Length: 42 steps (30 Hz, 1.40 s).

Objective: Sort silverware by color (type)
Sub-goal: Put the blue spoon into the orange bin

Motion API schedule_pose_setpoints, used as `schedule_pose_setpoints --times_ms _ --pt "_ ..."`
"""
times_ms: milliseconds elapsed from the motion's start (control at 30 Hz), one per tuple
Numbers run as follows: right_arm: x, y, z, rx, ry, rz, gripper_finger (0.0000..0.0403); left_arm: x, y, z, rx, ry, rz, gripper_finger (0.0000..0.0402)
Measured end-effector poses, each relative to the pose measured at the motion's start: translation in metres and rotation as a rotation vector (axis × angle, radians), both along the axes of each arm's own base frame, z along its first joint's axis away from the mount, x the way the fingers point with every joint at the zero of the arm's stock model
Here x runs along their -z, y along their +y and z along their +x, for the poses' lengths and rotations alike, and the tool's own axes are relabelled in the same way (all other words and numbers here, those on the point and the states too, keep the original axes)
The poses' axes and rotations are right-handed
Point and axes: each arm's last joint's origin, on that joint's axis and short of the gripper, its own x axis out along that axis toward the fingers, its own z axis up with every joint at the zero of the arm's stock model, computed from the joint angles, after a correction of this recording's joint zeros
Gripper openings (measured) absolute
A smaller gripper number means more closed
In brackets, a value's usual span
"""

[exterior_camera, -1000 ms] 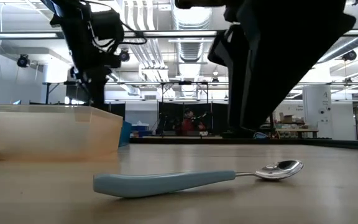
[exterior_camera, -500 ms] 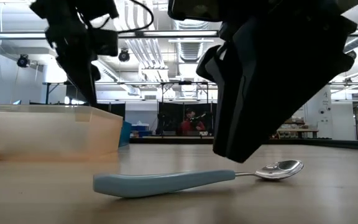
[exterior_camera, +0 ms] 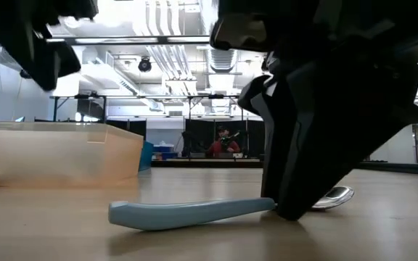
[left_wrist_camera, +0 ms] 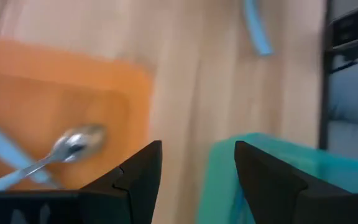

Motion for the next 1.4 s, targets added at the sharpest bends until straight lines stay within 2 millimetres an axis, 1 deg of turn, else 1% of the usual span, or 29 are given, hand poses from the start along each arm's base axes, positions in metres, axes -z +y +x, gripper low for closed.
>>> schedule_pose_setpoints --times_ms 100,167,233,267,433,500,567,733,867,967,1067,1133,1267,1400 --pt "0.002 -0.004 0.001 0.012 0.002 0.001 0.0092 -0.004 -0.015 -0.001 -0.029 -0.089 -0.008 0.0185" --pt "0.002 -0.007 0.002 0.029 0.010 0.009 0.0067 -0.009 -0.024 0.000 -0.045 -0.165 -0.013 0.0185" --pt "0.003 -0.010 0.003 0.037 0.016 0.011 0.0030 -0.013 -0.031 0.001 -0.064 -0.247 -0.019 0.0185" --pt "0.003 -0.012 0.004 0.038 0.018 0.013 0.0020 -0.016 -0.034 0.002 -0.068 -0.288 -0.025 0.0185" --pt "-0.001 -0.016 0.005 0.045 0.021 0.027 0.0012 -0.025 -0.048 0.003 -0.043 -0.428 -0.047 0.0185" --pt "-0.006 -0.020 0.005 0.055 0.013 0.023 0.0011 -0.023 -0.052 0.003 -0.031 -0.438 -0.030 0.0185" --pt "-0.012 -0.028 0.005 0.084 0.002 -0.015 0.0011 -0.017 -0.055 0.004 -0.047 -0.428 0.017 0.0185" --pt "-0.044 -0.046 0.011 0.187 -0.160 -0.096 0.0010 -0.002 -0.056 0.009 -0.141 -0.433 0.169 0.0185" --pt "-0.061 -0.059 0.017 0.283 -0.291 -0.172 0.0009 0.010 -0.058 0.014 -0.205 -0.450 0.281 0.0185" --pt "-0.077 -0.069 0.023 0.385 -0.426 -0.231 0.0009 0.015 -0.058 0.017 -0.337 -0.533 0.431 0.0185" --pt "-0.089 -0.077 0.028 0.527 -0.576 -0.334 0.0009 0.014 -0.058 0.019 -0.510 -0.657 0.584 0.0185" --pt "-0.096 -0.079 0.033 0.583 -0.662 -0.385 0.0009 0.011 -0.058 0.018 -0.614 -0.728 0.664 0.0185" --pt "-0.109 -0.078 0.041 0.573 -0.781 -0.403 0.0009 0.003 -0.058 0.014 -0.800 -0.842 0.790 0.0185" --pt "-0.118 -0.076 0.047 0.542 -0.860 -0.403 0.0009 -0.005 -0.058 0.014 -0.832 -0.860 0.774 0.0185"
